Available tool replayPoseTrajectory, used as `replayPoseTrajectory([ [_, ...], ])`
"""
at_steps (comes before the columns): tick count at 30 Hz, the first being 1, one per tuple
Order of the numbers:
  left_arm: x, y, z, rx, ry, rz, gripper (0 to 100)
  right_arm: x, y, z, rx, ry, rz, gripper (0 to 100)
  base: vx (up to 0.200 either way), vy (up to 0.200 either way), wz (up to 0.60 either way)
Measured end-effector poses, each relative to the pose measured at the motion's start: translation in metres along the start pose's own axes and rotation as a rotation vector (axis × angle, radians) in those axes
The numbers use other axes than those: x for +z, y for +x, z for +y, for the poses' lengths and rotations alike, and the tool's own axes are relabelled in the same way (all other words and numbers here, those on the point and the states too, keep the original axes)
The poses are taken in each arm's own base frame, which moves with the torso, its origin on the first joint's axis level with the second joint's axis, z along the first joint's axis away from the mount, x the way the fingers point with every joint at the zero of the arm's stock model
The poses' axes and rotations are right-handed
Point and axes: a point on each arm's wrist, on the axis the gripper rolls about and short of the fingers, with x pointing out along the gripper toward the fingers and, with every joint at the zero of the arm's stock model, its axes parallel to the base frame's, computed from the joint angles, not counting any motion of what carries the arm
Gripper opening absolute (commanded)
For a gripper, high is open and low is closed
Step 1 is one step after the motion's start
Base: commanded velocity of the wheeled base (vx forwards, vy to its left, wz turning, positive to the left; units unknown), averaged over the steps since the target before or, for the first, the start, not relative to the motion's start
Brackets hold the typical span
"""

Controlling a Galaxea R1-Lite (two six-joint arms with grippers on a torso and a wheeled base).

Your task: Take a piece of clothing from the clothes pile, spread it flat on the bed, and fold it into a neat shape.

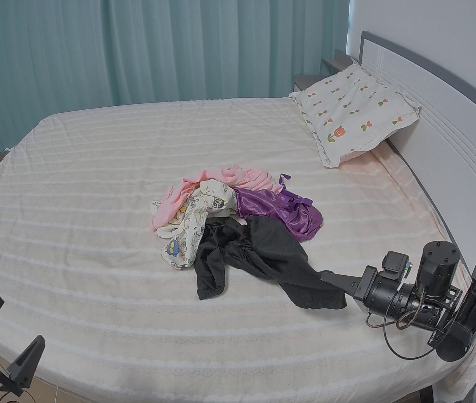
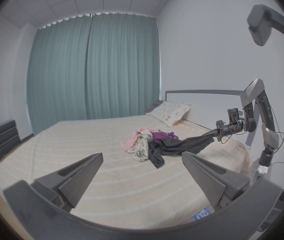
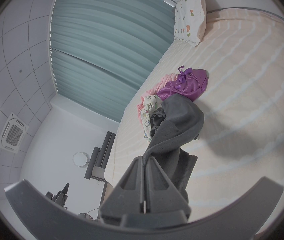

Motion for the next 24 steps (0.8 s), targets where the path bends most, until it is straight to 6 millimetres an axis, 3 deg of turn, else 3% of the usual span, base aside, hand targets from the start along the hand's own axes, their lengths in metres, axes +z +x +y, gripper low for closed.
replayPoseTrajectory([
  [6,0.013,0.039,0.007,-0.103,-0.064,0.124,100,-0.001,-0.003,-0.001,-0.003,0.004,0.004,0,0.000,0.000,0.00],
  [12,0.018,0.093,0.007,-0.160,-0.122,0.229,100,-0.002,-0.005,-0.002,-0.008,0.006,0.009,0,0.000,0.000,0.00],
  [18,0.009,0.148,-0.002,-0.171,-0.176,0.314,100,-0.004,-0.007,-0.002,-0.013,0.008,0.014,0,0.000,0.000,0.00],
  [24,-0.012,0.205,-0.019,-0.127,-0.228,0.410,100,-0.005,-0.008,-0.003,-0.018,0.009,0.019,0,0.000,0.000,0.00],
])
